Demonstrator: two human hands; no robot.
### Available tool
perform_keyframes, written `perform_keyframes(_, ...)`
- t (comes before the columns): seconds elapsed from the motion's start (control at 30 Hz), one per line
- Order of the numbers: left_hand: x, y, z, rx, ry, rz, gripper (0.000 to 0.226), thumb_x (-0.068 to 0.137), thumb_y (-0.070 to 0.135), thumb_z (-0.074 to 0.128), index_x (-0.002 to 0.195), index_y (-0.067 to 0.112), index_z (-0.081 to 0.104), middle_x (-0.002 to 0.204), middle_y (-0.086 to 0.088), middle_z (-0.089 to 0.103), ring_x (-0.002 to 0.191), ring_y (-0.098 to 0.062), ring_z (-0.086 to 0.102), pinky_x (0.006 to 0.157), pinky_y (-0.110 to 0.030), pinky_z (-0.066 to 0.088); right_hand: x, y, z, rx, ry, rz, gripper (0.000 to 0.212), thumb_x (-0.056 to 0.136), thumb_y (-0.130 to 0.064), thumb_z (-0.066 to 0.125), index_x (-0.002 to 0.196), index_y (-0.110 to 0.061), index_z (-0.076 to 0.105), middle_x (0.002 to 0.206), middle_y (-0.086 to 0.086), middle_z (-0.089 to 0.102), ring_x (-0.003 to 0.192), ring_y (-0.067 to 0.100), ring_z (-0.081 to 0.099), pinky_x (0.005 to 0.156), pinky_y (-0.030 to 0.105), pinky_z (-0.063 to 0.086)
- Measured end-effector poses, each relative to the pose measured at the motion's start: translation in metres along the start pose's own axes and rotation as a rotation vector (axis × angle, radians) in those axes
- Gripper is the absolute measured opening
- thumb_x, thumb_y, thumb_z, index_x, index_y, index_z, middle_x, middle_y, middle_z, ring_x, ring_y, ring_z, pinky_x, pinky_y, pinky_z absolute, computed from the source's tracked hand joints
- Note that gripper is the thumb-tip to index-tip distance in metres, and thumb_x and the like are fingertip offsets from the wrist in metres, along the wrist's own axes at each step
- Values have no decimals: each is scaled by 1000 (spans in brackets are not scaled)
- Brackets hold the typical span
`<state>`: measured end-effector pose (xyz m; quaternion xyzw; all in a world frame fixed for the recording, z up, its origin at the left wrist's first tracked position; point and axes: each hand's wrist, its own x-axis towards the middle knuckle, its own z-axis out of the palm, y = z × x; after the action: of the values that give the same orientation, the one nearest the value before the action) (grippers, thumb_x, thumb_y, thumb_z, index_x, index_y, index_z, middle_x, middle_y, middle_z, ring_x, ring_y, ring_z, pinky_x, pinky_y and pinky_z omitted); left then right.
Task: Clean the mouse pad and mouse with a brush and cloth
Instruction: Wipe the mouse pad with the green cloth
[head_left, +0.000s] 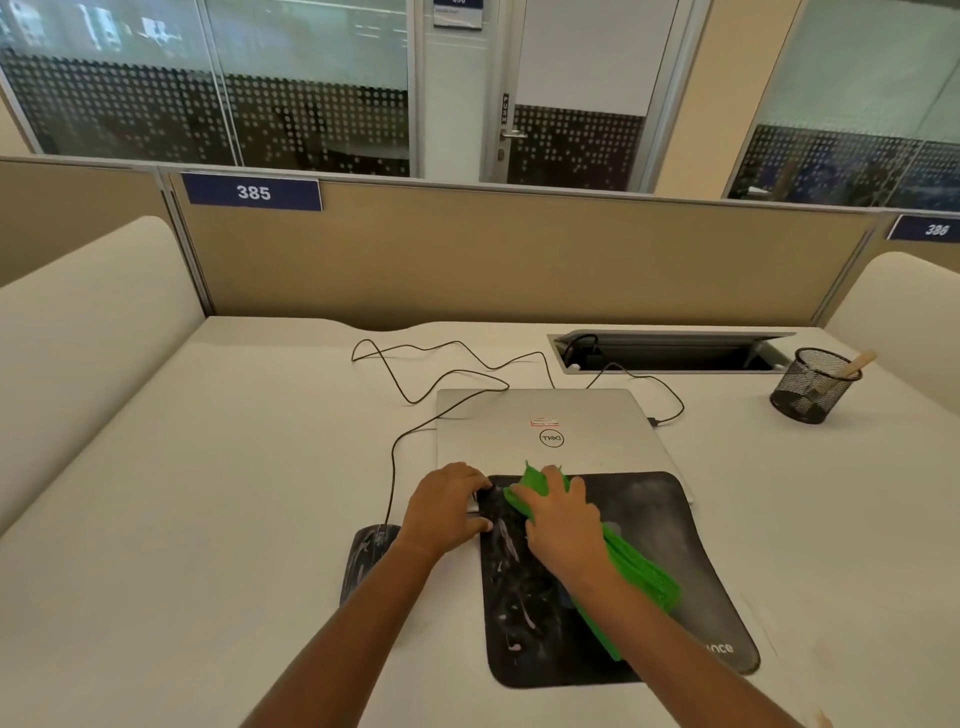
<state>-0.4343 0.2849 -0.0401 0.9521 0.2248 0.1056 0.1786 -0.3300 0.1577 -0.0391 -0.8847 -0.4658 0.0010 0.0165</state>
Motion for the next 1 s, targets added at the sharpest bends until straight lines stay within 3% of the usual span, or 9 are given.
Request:
perform_keyframes(0.13, 0, -2, 1, -29, 6, -2, 53, 77, 37, 70, 125, 20, 56, 127, 3, 56, 118, -12, 48, 100, -22, 33, 2, 15, -4, -67, 45, -83, 46, 90, -18, 44, 132, -36, 37, 146, 7, 24, 122, 35, 32, 89, 46, 43)
perform_keyframes(0.3, 0, -3, 2, -73, 13, -7, 52, 76, 35, 71, 125, 21, 57, 126, 4, 58, 116, -11, 49, 99, -21, 34, 15, -3, -10, 18, 48, 25, 43, 89, -13, 43, 128, -31, 44, 141, 10, 27, 118, 34, 34, 86, 45, 45)
perform_keyframes(0.53, -2, -4, 1, -111, 24, -11, 54, 75, 33, 73, 125, 20, 57, 127, 4, 58, 116, -11, 50, 98, -21, 34, 16, 3, -5, -101, 80, -179, 47, 88, -12, 44, 131, -32, 39, 145, 11, 25, 120, 35, 33, 84, 43, 43)
perform_keyframes(0.67, -5, -4, 3, -161, 25, -36, 60, 75, 30, 73, 130, 24, 50, 127, 4, 58, 115, -12, 50, 98, -21, 35, 21, -11, -12, -58, 83, -95, 42, 88, -11, 43, 126, -27, 45, 143, 12, 27, 119, 34, 33, 82, 42, 44)
perform_keyframes(0.8, -4, -4, -1, -162, 19, -46, 73, 71, 30, 76, 136, 27, 41, 127, 5, 58, 119, -14, 49, 101, -26, 35, 13, -5, -3, -49, 65, -169, 45, 89, -13, 42, 131, -31, 41, 143, 11, 27, 120, 34, 33, 82, 43, 44)
perform_keyframes(0.9, -3, -2, -3, -152, 19, -45, 70, 72, 32, 76, 134, 26, 44, 126, 4, 58, 118, -14, 50, 101, -27, 36, 19, 12, -8, -80, 65, -183, 46, 90, -13, 42, 130, -35, 43, 142, 9, 28, 117, 33, 34, 83, 42, 45)
perform_keyframes(1.0, -4, -4, 0, -169, 23, -41, 64, 73, 31, 75, 131, 23, 47, 126, 3, 58, 116, -14, 50, 101, -27, 37, 23, 6, -13, -29, 51, -68, 45, 89, -12, 41, 128, -33, 46, 142, 8, 28, 118, 32, 34, 84, 41, 46)
